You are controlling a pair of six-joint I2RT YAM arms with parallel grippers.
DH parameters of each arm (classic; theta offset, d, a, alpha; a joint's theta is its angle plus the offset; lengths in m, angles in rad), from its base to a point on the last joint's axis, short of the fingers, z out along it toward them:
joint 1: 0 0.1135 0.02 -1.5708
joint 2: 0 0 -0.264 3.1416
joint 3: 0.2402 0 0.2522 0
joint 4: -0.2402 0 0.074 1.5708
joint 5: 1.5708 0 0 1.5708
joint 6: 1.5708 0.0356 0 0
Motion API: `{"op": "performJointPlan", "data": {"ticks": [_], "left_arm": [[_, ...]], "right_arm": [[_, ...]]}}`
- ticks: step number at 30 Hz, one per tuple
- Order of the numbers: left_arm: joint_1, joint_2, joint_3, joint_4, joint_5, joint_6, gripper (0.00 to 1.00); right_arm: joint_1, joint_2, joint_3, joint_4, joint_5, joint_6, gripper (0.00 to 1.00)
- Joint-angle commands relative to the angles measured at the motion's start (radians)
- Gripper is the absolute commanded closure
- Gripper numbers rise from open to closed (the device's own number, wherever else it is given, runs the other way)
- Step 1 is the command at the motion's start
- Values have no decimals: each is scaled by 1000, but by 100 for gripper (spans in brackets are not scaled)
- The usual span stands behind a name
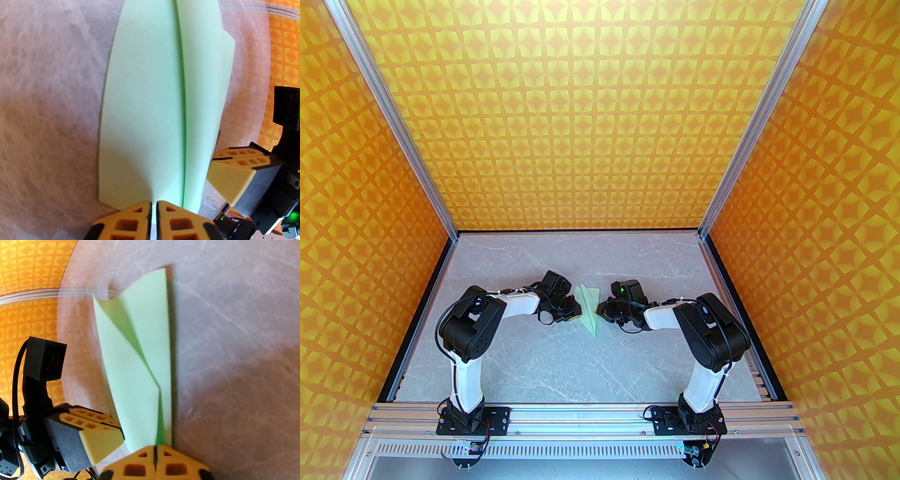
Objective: Fold a paper plane with a square sheet of paper (fold left side to right side)
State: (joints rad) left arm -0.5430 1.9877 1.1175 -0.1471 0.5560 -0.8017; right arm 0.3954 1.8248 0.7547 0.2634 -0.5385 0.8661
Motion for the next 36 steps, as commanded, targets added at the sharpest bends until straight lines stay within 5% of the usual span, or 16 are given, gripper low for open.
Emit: {"op": "performJointPlan", "data": {"ticks": [1, 36], "left_arm": [[-3, 40, 15, -43, -33, 25, 86], [-9, 47, 31, -54, -39, 28, 87]], "right_arm": [[-12, -13, 19, -24, 18, -25, 100], [-15, -4, -7, -23, 32, -18, 100]]}}
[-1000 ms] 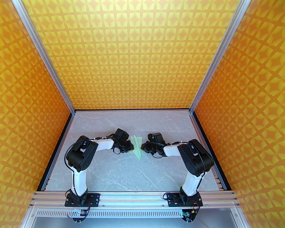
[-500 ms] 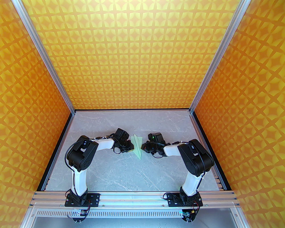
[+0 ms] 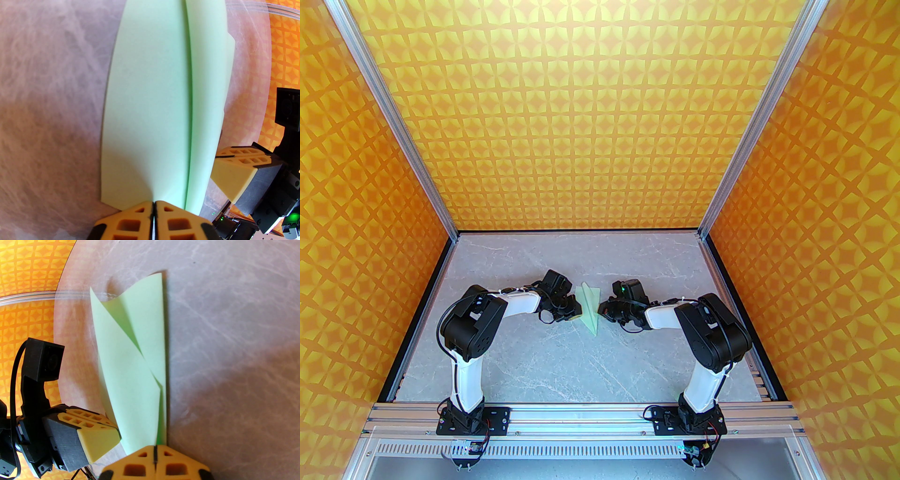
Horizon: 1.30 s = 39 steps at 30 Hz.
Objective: Fold a paper plane with a square sheet of paper (fold left side to right side)
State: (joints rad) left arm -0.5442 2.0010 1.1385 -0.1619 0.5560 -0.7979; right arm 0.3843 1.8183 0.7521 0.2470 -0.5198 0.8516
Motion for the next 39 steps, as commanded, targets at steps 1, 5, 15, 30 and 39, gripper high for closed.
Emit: {"op": "performJointPlan", "data": {"ticks": [1, 5, 15, 30, 39], "left_arm": [[-8, 33, 12, -40, -39, 25, 87], [-8, 27, 18, -44, -39, 24, 87], [-8, -49, 55, -66, -38, 24, 82], [-96, -156, -53, 62, 32, -72, 97], [-122, -123, -81, 154, 51, -140, 97]], "right_arm": [[-4, 6, -5, -4, 15, -1, 100], [-4, 25, 2, -22, 10, -4, 100], [-4, 39, 3, -55, 14, -19, 100], [-4, 40, 0, -62, 24, -19, 100], [-4, 36, -3, -63, 22, -20, 100]]}}
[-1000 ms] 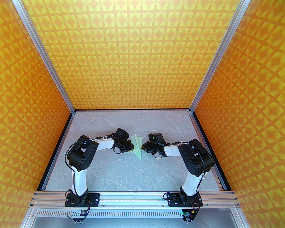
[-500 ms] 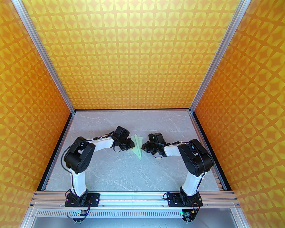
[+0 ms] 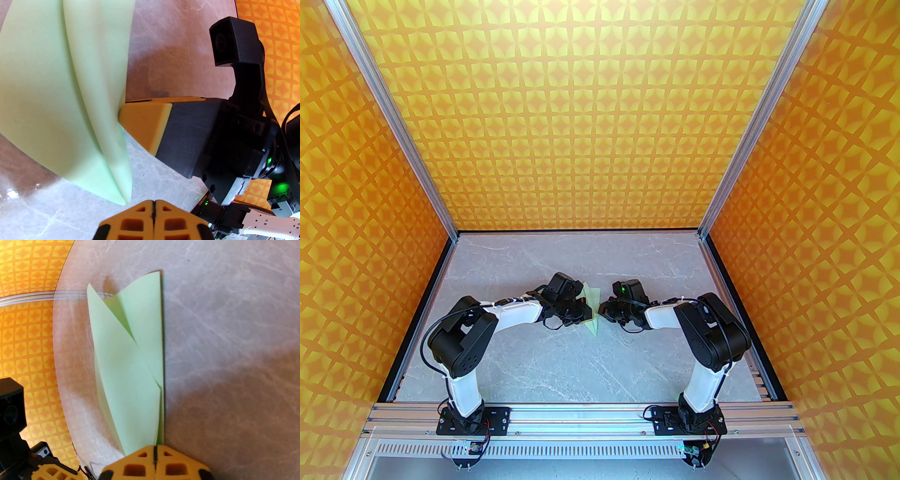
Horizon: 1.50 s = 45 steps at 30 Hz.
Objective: Fold a paper plane with a square sheet of paper (fold left side to right side)
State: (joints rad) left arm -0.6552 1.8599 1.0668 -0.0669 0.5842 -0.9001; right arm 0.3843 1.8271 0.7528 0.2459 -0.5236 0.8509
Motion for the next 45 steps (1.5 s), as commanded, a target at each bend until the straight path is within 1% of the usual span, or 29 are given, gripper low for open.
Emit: {"op": "performJointPlan", "data": {"ticks": [1, 9, 22, 37, 45], "left_arm": [[-27, 24, -6, 62, 25, -42, 97], [-40, 71, -24, 115, 37, -82, 97], [-42, 123, -26, 115, 37, -78, 96], [-46, 148, -25, 114, 37, -79, 96], [-47, 160, -15, 81, 32, -77, 96]], "right_arm": [[-4, 28, -3, -62, 25, -18, 100], [-4, 26, -3, -62, 25, -19, 100], [-4, 28, -6, -57, 26, -17, 100], [-4, 31, -7, -55, 24, -19, 100], [-4, 28, -12, -56, 26, -19, 100]]}}
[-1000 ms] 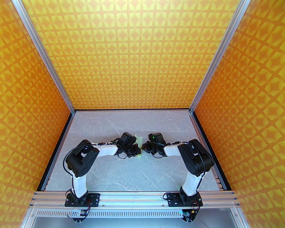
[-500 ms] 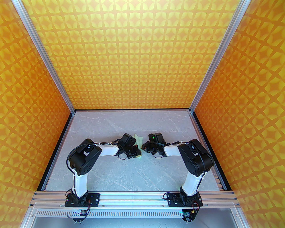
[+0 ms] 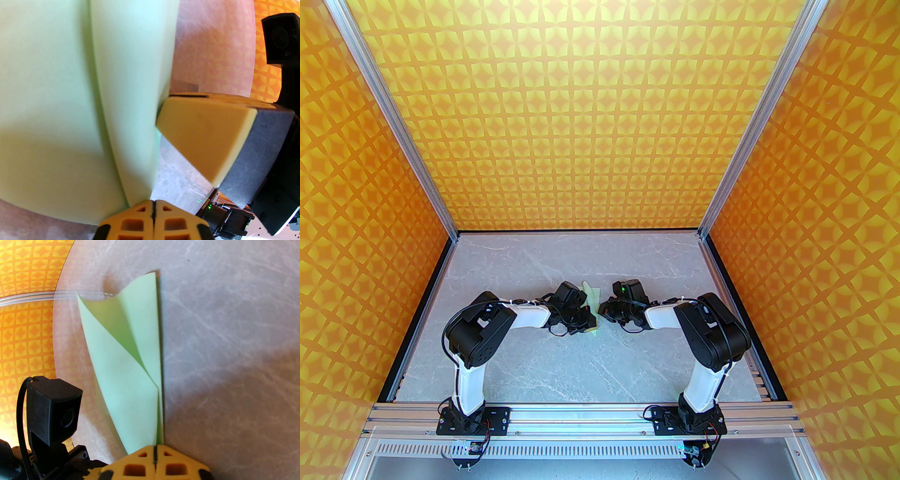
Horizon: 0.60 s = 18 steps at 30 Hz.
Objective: Fold a paper plane with a square sheet of paper (fold left side to right side)
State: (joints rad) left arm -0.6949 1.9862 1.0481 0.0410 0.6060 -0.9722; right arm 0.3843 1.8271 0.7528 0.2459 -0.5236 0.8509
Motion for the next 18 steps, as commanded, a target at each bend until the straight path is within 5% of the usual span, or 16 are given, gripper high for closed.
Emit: {"op": "performJointPlan", "data": {"ticks": [1, 18], "left_arm": [[-8, 37, 7, -36, 9, -3, 97], [-18, -56, -26, -26, 14, 6, 94]], "right_arm": [[-4, 28, -12, -55, 26, -19, 100], [-4, 26, -17, -54, 31, -18, 100]]}}
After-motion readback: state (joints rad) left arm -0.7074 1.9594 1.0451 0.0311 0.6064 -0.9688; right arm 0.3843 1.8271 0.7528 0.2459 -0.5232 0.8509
